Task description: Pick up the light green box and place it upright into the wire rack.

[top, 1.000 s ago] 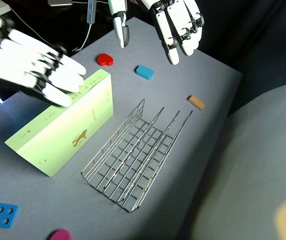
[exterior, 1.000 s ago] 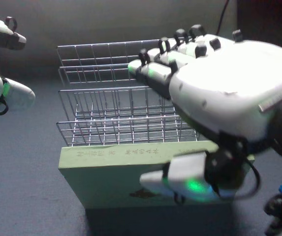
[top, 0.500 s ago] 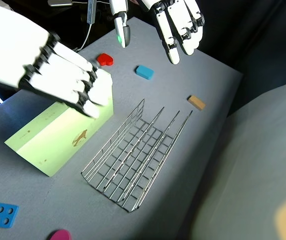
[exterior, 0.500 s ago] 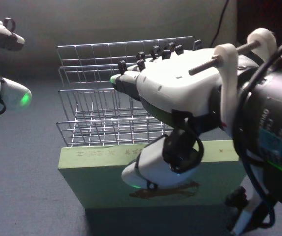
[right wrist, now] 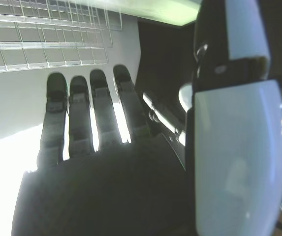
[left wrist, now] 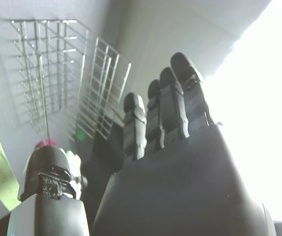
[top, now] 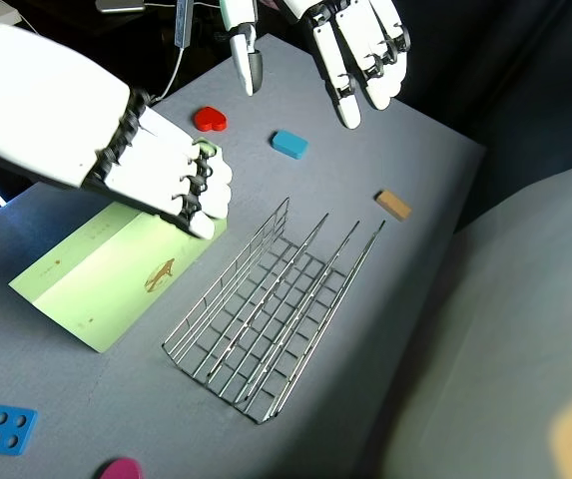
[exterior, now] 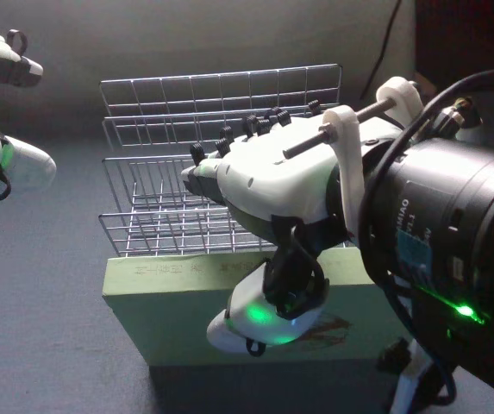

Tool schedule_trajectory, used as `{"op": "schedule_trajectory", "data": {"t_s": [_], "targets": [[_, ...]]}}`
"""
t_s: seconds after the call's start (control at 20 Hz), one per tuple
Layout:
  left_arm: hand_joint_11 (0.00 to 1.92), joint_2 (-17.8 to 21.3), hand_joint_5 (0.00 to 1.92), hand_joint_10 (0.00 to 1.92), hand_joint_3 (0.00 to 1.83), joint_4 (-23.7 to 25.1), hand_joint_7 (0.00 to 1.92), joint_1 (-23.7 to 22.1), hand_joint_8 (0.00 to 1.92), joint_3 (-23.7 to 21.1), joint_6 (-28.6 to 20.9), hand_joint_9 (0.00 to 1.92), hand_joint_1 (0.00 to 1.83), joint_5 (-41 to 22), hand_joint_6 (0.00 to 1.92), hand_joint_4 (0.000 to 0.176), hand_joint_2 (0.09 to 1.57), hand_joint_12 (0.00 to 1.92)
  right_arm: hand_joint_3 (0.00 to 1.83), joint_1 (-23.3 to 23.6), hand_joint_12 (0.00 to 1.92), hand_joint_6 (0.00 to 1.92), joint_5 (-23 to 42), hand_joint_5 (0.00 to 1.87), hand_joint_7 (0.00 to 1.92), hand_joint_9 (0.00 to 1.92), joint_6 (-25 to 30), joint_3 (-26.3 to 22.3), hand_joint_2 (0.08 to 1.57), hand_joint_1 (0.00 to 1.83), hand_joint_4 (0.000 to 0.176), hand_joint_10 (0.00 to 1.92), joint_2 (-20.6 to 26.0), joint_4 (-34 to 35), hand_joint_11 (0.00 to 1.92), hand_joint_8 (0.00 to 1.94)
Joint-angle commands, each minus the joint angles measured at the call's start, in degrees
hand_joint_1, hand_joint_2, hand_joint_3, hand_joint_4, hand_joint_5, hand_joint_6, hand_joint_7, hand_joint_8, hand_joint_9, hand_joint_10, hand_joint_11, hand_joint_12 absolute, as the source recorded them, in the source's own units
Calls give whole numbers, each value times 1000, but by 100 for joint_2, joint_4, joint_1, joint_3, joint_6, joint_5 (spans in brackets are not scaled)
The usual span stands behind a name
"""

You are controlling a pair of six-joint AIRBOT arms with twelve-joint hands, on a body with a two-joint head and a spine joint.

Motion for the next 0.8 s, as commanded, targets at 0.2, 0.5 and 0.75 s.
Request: {"op": "schedule_trajectory", "data": {"t_s": [0.2, 0.5, 0.75], "targets": [[0, 10, 206, 7, 1, 363, 111, -48, 3, 37, 29, 142, 194, -313, 4, 82, 1163, 584, 0, -25, 436, 1, 125, 126, 92, 40, -44, 233, 894, 769, 18, 0, -160, -182, 0, 2], [0, 20, 210, 6, 0, 362, 127, -18, 2, 35, 29, 154, 215, -274, 2, 82, 1157, 620, 0, -22, 497, 5, 188, 156, 121, 66, -138, 471, 891, 767, 15, 5, -303, 38, 0, 3], [0, 75, 204, 1, 2, 363, 120, -19, 0, 39, 27, 137, 214, -230, 0, 78, 1165, 555, 0, -189, 504, 0, 235, 137, 118, 68, -190, 571, 889, 768, 17, 4, -407, -33, 0, 1]]}}
